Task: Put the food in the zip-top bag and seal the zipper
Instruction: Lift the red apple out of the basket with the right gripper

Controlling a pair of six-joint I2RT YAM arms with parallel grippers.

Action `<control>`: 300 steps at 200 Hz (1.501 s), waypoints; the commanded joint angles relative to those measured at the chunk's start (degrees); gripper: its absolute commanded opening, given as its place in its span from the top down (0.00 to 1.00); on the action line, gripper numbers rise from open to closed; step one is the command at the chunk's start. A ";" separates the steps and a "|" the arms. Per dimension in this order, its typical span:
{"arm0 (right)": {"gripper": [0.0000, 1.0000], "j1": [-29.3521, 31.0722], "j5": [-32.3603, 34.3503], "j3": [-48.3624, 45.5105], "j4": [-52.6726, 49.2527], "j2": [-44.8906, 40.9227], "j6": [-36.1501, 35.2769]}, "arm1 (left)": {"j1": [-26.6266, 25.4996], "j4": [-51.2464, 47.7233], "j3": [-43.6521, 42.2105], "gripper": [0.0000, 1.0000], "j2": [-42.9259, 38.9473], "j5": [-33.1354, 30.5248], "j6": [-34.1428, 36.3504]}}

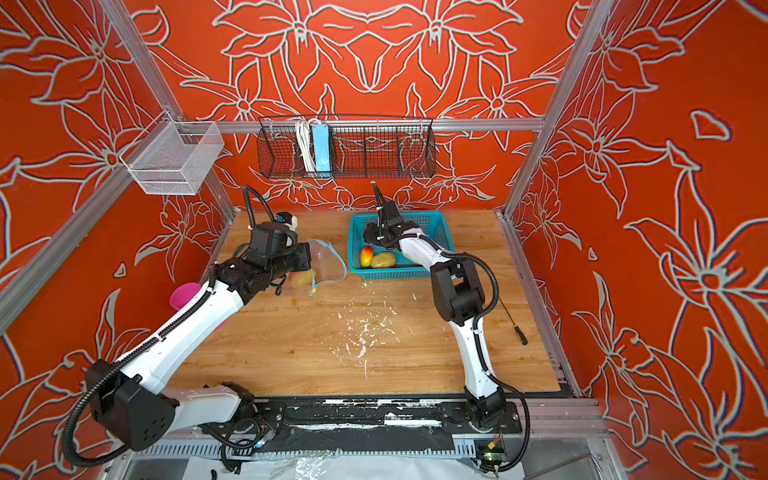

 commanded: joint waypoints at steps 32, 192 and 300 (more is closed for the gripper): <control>0.53 -0.98 -2.34 -5.65 4.74 -5.45 5.09 | 0.10 0.18 0.72 1.00 -0.01 0.17 -0.52; 0.55 -0.86 -4.16 -27.45 17.91 -20.50 12.88 | 0.10 -0.30 1.00 1.00 -0.01 0.53 -0.73; 0.55 1.20 -3.85 -34.34 20.38 -28.73 13.79 | 0.10 -0.39 1.08 1.00 0.62 -0.09 -0.60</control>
